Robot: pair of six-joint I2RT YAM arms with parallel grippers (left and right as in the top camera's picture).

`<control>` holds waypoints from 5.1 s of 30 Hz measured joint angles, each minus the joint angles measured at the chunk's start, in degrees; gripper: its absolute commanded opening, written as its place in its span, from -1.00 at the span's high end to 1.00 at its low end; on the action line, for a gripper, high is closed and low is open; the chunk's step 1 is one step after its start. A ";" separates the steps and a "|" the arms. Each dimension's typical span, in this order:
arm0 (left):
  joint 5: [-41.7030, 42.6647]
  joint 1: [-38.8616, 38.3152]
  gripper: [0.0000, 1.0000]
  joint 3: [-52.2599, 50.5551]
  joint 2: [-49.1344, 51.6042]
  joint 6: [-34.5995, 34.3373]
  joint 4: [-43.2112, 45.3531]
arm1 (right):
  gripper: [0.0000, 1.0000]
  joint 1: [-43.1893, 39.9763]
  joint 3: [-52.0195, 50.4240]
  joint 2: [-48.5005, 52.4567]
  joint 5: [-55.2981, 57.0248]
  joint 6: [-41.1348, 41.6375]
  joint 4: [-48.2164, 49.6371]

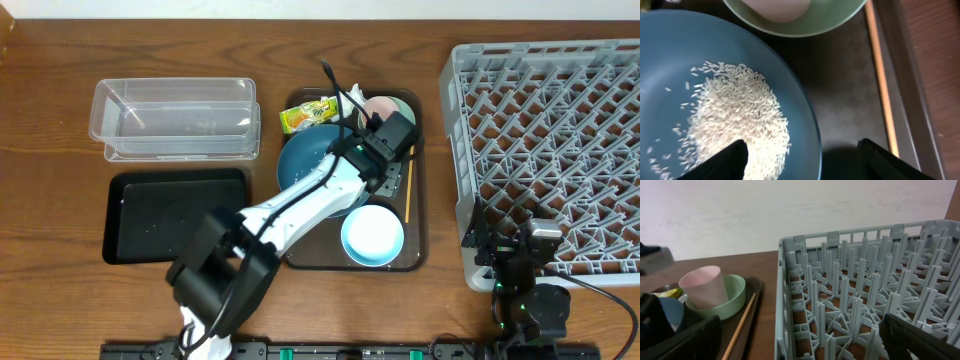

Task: Sort waste into correct bins and load items into the dishwasher rack
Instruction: 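Move the left gripper over the blue rice bowl rim, then grasp the blue bowl rim with the left gripper, then lift the blue bowl and carry it left over the black tray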

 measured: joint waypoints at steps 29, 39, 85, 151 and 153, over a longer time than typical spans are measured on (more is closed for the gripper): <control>-4.85 -2.93 -0.19 0.00 4.28 -0.02 2.51 | -0.99 0.00 0.00 0.00 0.00 0.00 0.00; -5.09 -2.93 -0.04 -0.02 4.28 -0.09 3.32 | -0.99 0.00 0.00 0.00 0.00 0.00 0.00; -7.65 -3.06 0.88 -0.50 6.54 -2.36 3.10 | -0.98 0.00 0.00 0.00 0.00 0.00 0.00; 17.68 29.14 0.88 -0.96 -30.95 3.17 -31.28 | -0.99 0.00 0.00 0.00 0.00 0.00 0.00; 20.15 31.17 0.88 -1.79 -30.95 3.85 -31.19 | -0.99 0.00 0.00 0.00 0.00 0.00 0.00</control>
